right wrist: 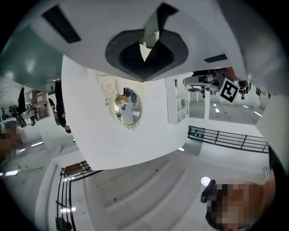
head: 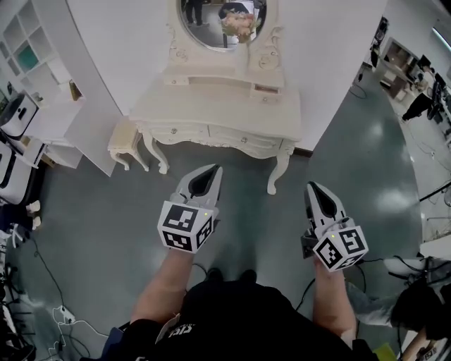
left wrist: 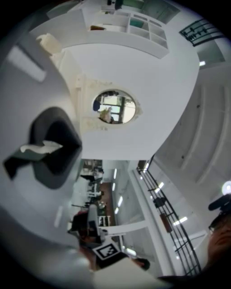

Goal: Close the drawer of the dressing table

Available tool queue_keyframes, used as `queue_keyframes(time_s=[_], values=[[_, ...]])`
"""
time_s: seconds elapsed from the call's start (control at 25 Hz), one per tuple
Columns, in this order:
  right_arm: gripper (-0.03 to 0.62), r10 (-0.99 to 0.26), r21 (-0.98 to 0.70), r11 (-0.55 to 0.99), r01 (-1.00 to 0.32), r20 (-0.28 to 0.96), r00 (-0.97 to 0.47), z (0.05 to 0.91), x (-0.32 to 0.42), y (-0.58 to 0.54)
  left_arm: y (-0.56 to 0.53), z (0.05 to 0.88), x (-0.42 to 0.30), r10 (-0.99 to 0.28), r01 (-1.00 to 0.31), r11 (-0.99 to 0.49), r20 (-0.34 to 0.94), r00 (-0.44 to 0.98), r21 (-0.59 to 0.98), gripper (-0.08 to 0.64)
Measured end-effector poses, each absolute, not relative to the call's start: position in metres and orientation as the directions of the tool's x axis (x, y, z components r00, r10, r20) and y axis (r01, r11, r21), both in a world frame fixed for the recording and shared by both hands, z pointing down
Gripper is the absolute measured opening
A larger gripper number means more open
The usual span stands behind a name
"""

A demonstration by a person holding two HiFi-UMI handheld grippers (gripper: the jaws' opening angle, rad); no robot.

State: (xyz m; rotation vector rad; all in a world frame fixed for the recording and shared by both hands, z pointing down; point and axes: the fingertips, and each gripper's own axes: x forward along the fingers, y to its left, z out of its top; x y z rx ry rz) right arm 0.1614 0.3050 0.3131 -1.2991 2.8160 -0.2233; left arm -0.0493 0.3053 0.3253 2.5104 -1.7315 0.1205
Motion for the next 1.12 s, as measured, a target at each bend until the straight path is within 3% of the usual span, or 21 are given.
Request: queue_keyframes(time_s=[0.4,1.12], values=[[-0.006,-0.743,-0.149,0.656,-0.740,0.041,-0.668,0.318,0.204,0.312,0.312,0.323,-0.001,-0.927,-0.933,-0.359,0.106,0.359,0.014,0.005],[-0.006,-0.705,-0.151,0.689,-0.709,0.089,-0.704,0.335,0.182,0.242,0.231,0.332,-0.008,-0.925,-0.930,-0.367,0.099,0.368,0.028,0.005]])
